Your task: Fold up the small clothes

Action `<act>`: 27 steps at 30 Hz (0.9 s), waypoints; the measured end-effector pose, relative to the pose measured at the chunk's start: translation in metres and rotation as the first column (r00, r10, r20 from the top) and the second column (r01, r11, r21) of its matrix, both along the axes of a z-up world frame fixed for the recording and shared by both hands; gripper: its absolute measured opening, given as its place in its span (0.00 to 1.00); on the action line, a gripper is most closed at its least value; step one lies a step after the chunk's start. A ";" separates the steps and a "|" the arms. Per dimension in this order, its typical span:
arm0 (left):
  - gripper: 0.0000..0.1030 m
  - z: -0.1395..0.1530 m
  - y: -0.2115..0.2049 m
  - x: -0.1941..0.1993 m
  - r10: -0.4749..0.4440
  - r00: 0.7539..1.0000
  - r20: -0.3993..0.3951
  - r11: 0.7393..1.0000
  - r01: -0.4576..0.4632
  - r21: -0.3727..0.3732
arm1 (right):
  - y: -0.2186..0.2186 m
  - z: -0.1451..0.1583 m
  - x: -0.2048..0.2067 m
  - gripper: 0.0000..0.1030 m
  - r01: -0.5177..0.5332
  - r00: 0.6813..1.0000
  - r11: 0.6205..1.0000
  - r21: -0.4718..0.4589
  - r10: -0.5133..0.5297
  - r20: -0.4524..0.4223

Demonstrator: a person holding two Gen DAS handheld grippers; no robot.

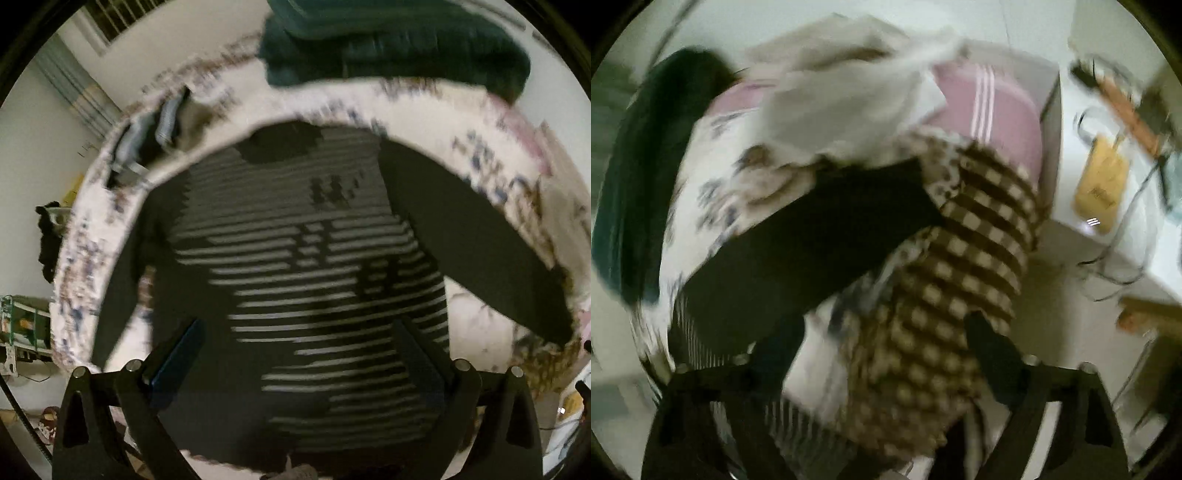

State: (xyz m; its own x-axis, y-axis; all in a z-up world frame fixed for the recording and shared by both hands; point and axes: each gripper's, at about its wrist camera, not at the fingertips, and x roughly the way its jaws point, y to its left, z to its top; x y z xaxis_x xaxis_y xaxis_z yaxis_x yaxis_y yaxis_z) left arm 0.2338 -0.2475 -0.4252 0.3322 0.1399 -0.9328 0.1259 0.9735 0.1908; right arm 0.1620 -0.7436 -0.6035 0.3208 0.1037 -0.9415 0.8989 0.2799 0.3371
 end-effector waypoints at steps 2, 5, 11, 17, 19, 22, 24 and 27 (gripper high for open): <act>1.00 -0.041 -0.019 0.009 0.001 0.999 -0.036 1.000 0.000 0.020 | -0.019 -0.040 0.004 0.82 0.057 0.998 0.998 0.039 -0.057 -0.002; 1.00 -0.085 -0.036 0.023 0.012 0.997 -0.075 0.999 -0.009 0.046 | -0.043 -0.091 0.009 0.82 0.146 0.989 0.984 0.100 -0.147 0.006; 1.00 -0.116 -0.035 0.044 0.088 0.992 -0.094 0.996 -0.084 0.039 | -0.059 -0.109 0.021 0.50 0.239 0.970 0.970 0.038 -0.241 0.029; 1.00 -0.106 0.011 0.051 0.175 0.982 -0.070 0.985 -0.174 0.013 | -0.036 -0.069 0.060 0.11 0.099 0.995 0.989 -0.111 -0.097 0.022; 1.00 -0.098 0.039 0.052 0.214 0.975 -0.057 0.977 -0.214 0.007 | -0.016 -0.042 0.087 0.11 0.003 1.000 0.986 -0.165 0.001 0.025; 1.00 -0.089 0.083 0.052 0.275 0.961 -0.031 0.961 -0.274 0.016 | 0.035 0.003 0.138 0.11 -0.156 0.984 0.962 -0.226 0.171 0.050; 1.00 -0.086 0.117 0.051 0.322 0.947 -0.021 0.947 -0.321 0.028 | 0.075 0.030 0.178 0.11 -0.266 0.954 0.929 -0.258 0.292 0.069; 1.00 -0.083 0.180 0.046 0.415 0.910 -0.018 0.909 -0.414 0.047 | 0.159 0.065 0.243 0.11 -0.450 0.865 0.845 -0.291 0.493 0.093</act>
